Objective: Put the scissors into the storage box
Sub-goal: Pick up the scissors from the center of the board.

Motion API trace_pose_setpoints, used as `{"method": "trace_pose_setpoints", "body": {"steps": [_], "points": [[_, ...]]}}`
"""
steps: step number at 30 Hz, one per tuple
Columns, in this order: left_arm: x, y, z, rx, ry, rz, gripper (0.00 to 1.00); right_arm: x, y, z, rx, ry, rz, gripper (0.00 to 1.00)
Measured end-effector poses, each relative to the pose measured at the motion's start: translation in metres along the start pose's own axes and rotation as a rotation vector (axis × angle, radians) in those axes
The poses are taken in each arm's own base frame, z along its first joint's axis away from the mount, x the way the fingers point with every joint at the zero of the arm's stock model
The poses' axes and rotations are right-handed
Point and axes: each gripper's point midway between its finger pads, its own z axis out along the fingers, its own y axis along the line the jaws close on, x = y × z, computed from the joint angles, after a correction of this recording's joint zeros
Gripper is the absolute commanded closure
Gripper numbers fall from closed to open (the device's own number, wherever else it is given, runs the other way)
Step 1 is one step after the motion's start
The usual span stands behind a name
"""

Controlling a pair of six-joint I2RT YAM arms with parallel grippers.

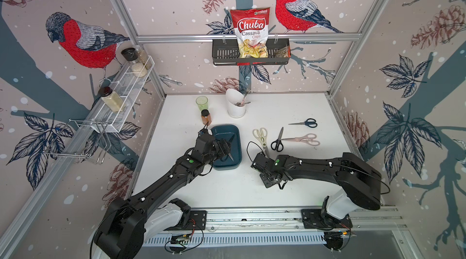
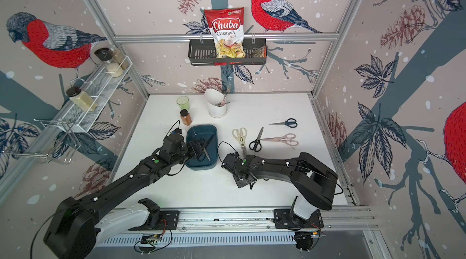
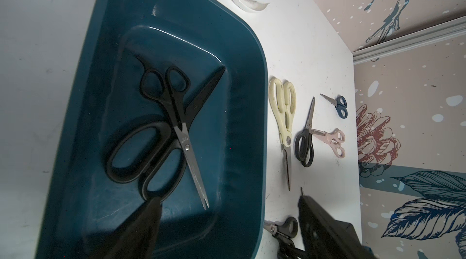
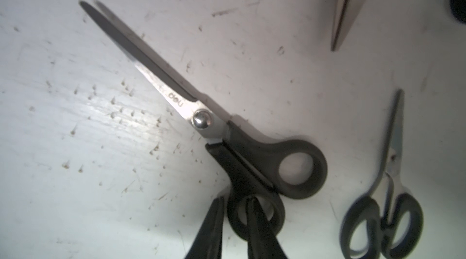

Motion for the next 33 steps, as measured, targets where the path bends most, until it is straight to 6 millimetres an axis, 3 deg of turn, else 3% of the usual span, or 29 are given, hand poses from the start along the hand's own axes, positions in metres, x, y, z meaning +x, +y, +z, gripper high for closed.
{"method": "trace_pose_setpoints", "body": {"steps": [8, 14, 23, 33], "points": [[0.001, 0.002, -0.001, -0.002, -0.002, 0.000, 0.11, -0.001, 0.001, 0.002, -0.004, -0.005, 0.001, 0.87], [0.002, 0.003, -0.001, -0.003, -0.003, -0.001, 0.11, -0.001, 0.001, 0.003, -0.005, -0.005, 0.001, 1.00], [0.003, 0.005, -0.003, -0.001, -0.008, -0.007, 0.10, -0.004, 0.003, -0.003, -0.030, -0.016, 0.015, 1.00], [-0.016, 0.000, -0.014, -0.008, -0.097, 0.003, 0.09, -0.047, -0.012, -0.051, -0.158, -0.141, 0.182, 1.00]]}}
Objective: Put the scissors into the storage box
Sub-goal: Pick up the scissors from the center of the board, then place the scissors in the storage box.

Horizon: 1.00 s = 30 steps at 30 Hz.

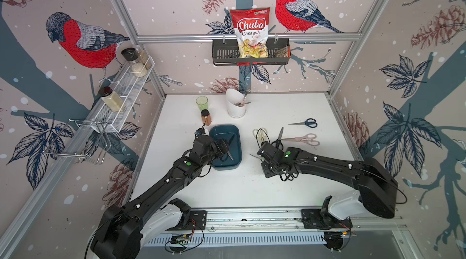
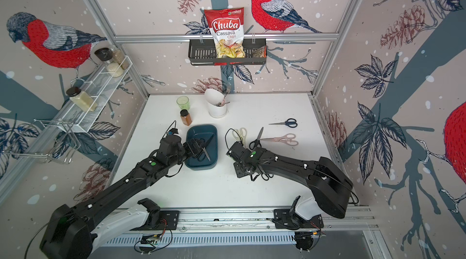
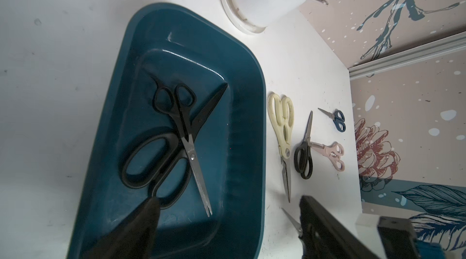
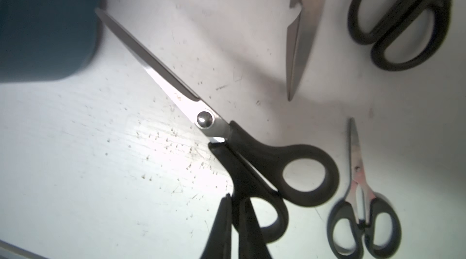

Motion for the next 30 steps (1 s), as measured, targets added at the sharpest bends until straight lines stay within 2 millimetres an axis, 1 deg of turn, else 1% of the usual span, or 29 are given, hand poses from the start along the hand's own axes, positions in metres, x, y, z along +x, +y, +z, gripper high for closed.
{"method": "trace_pose_setpoints", "body": {"steps": [3, 6, 8, 11, 14, 16, 19, 23, 24, 28, 30], "points": [[-0.012, 0.002, -0.005, -0.014, -0.044, 0.008, 0.08, -0.021, -0.001, -0.018, -0.048, -0.057, 0.052, 1.00], [-0.025, 0.013, -0.010, -0.044, -0.086, -0.007, 0.08, -0.046, 0.003, -0.035, -0.099, -0.117, 0.090, 1.00], [-0.035, 0.025, -0.013, -0.065, -0.121, -0.031, 0.08, -0.064, 0.013, -0.046, -0.150, -0.153, 0.103, 1.00], [-0.041, 0.045, -0.019, -0.097, -0.154, -0.068, 0.08, -0.093, 0.033, -0.057, -0.220, -0.205, 0.110, 1.00], [-0.042, 0.059, -0.025, -0.103, -0.177, -0.098, 0.08, -0.116, 0.051, -0.061, -0.279, -0.234, 0.125, 1.00], [-0.042, 0.070, -0.028, -0.114, -0.193, -0.124, 0.08, -0.128, 0.064, -0.060, -0.319, -0.248, 0.122, 1.00], [-0.038, 0.088, -0.033, -0.141, -0.207, -0.154, 0.08, -0.137, 0.083, -0.055, -0.378, -0.246, 0.134, 1.00], [-0.029, 0.102, -0.036, -0.159, -0.200, -0.178, 0.08, -0.144, 0.111, -0.047, -0.465, -0.238, 0.142, 1.00], [-0.028, 0.105, -0.037, -0.163, -0.203, -0.188, 0.08, -0.144, 0.120, -0.044, -0.493, -0.230, 0.142, 1.00], [-0.027, 0.109, -0.040, -0.165, -0.207, -0.205, 0.07, -0.144, 0.157, -0.029, -0.572, -0.185, 0.139, 1.00], [-0.028, 0.110, -0.041, -0.167, -0.213, -0.208, 0.07, -0.142, 0.170, -0.020, -0.597, -0.161, 0.146, 1.00]]}}
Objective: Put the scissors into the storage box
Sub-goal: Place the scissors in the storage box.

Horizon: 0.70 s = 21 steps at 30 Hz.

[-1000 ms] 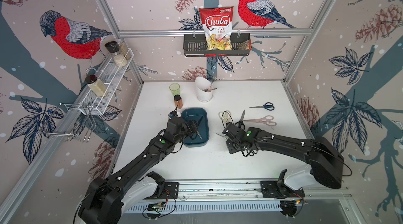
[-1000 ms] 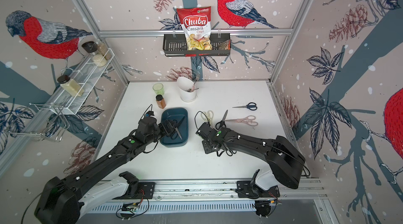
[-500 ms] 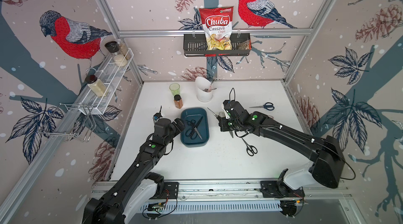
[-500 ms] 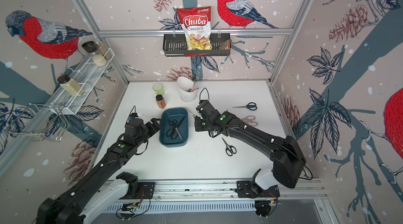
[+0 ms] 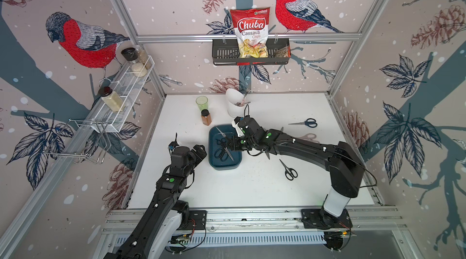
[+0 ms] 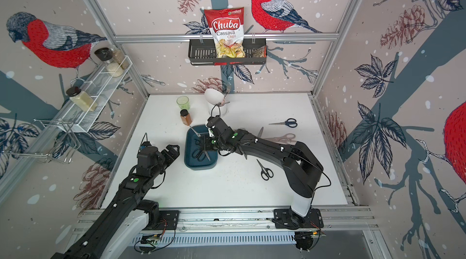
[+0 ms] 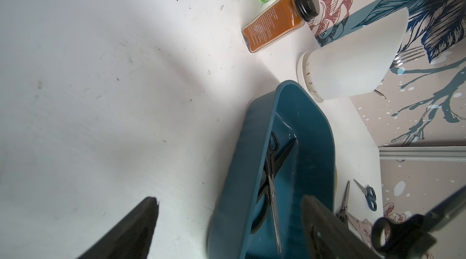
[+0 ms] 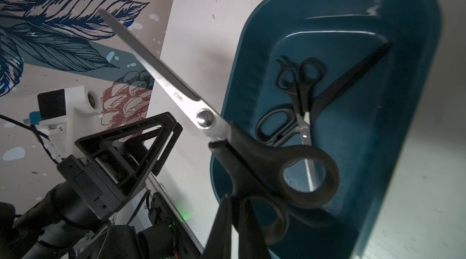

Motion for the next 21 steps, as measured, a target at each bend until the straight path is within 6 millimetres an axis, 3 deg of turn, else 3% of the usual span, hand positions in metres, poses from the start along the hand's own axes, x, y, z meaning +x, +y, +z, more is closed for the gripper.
{"method": "trace_pose_setpoints", "body": {"steps": [6, 11, 21], "points": [[-0.002, -0.001, -0.002, -0.001, 0.003, 0.012, 0.07, 0.016, -0.007, 0.030, -0.011, 0.061, 0.059, 1.00], [-0.002, 0.000, -0.004, -0.002, 0.004, 0.017, 0.07, 0.024, -0.020, 0.041, 0.005, 0.074, 0.128, 1.00], [-0.001, 0.002, -0.004, -0.001, 0.001, 0.015, 0.07, 0.035, -0.067, 0.060, 0.093, 0.079, 0.259, 0.96]]}}
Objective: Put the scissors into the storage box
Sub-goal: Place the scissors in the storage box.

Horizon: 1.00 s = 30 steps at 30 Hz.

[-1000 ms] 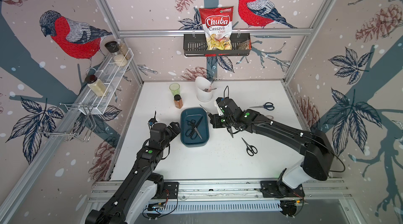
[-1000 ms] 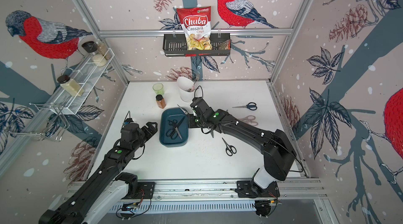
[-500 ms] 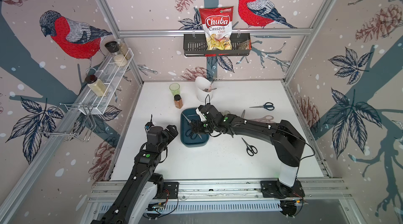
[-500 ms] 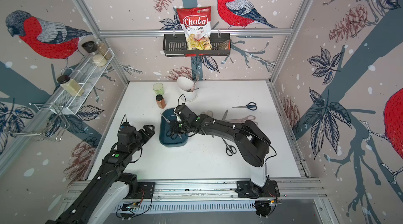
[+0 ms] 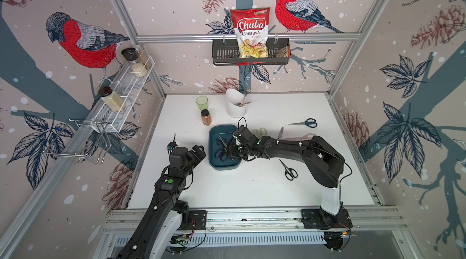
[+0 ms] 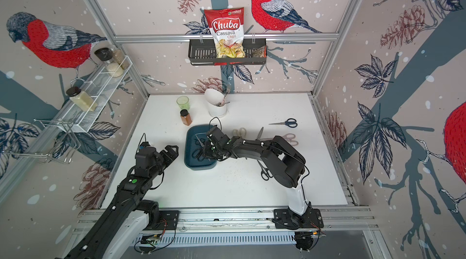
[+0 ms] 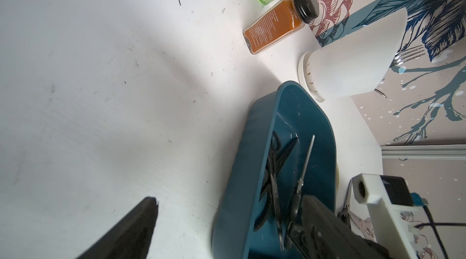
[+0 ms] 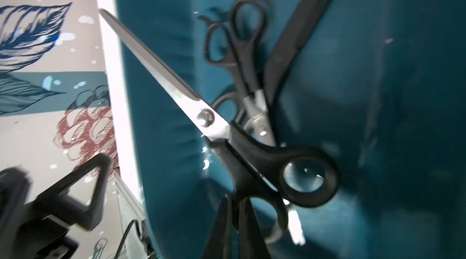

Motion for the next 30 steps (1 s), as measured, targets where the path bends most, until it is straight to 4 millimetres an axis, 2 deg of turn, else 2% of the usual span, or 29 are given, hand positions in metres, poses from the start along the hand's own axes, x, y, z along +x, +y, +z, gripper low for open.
{"method": "trace_pose_setpoints", "body": {"steps": [6, 11, 16, 23, 25, 30], "points": [[0.002, 0.003, 0.000, -0.003, 0.003, -0.002, 0.07, -0.001, 0.000, 0.006, -0.006, -0.003, 0.020, 0.82], [0.002, 0.002, -0.001, 0.003, -0.001, -0.002, 0.07, -0.002, 0.001, 0.006, -0.010, -0.007, 0.020, 0.76], [0.001, 0.000, -0.002, 0.015, -0.003, -0.010, 0.07, -0.005, 0.008, 0.002, -0.024, -0.018, 0.013, 0.74], [-0.003, -0.012, -0.004, 0.044, 0.007, -0.007, 0.07, -0.032, 0.027, -0.029, -0.073, -0.109, -0.025, 0.70], [-0.002, -0.016, -0.003, 0.047, 0.027, 0.002, 0.07, -0.044, 0.023, -0.038, -0.080, -0.141, -0.033, 0.69], [0.000, -0.031, 0.001, 0.076, 0.085, 0.053, 0.08, -0.065, -0.006, -0.067, -0.060, -0.215, -0.013, 0.65]]}}
